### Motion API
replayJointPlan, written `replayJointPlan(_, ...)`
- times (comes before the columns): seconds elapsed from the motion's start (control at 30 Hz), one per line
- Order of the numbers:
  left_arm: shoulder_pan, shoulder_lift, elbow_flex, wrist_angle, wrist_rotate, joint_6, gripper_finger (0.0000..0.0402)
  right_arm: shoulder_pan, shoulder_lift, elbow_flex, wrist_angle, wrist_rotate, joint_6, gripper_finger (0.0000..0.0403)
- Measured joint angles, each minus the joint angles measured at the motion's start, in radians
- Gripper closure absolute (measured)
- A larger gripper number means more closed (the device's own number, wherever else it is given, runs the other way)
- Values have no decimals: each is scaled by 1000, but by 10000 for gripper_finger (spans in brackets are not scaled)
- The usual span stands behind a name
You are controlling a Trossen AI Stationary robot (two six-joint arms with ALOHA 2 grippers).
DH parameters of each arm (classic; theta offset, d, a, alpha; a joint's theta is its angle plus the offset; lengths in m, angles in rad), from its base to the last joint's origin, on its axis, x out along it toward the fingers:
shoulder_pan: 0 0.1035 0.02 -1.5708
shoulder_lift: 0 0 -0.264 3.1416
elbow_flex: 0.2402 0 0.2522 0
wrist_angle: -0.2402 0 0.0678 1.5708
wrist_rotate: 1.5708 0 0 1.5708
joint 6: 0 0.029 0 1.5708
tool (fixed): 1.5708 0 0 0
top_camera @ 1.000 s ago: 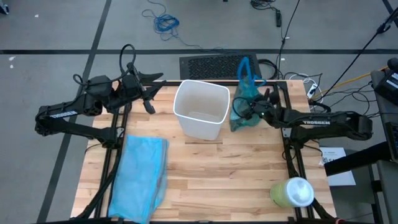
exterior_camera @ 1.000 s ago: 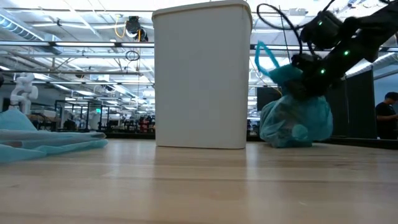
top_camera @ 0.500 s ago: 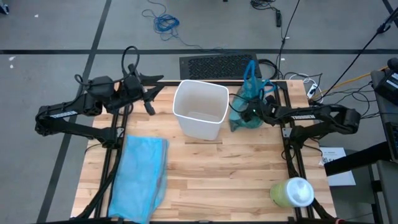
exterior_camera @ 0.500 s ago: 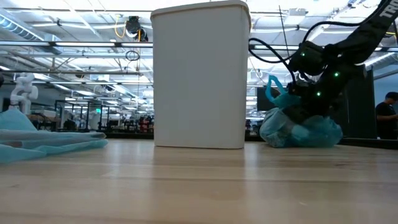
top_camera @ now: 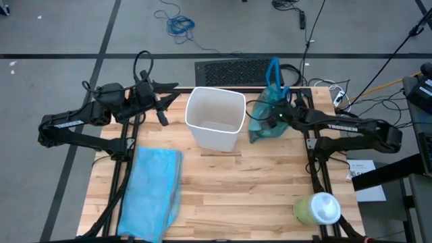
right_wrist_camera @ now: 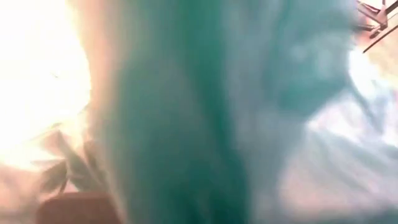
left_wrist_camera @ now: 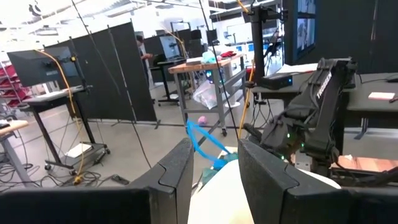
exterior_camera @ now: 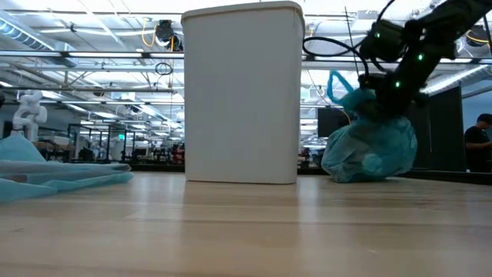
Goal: Place trash/remove bag and relplace
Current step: Remove the trash bag from the trash bin, then insert a new trash bag into the trash bin
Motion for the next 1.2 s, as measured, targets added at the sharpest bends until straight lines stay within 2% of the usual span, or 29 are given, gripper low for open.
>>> replayJointPlan(0.27,0,0,0,-1,0,0,279,0,-35,123,-193,2,-5,237)
replayJointPlan(0.4,0,0,0,0,0,0,279,0,-47,149,-264,52,1,176)
replayJointPlan(0.57,0,0,0,0,0,0,279,0,-72,179,-292,79,-22,123)
replayJointPlan(0.77,0,0,0,-1,0,1,278,0,-98,274,-349,73,-86,97)
replayJointPlan(1.03,0,-1,0,-4,-3,29,278,38,-128,538,-530,65,-168,96)
replayJointPlan(1.2,1,-20,0,-56,-57,53,279,120,-125,708,-507,-77,-200,97)
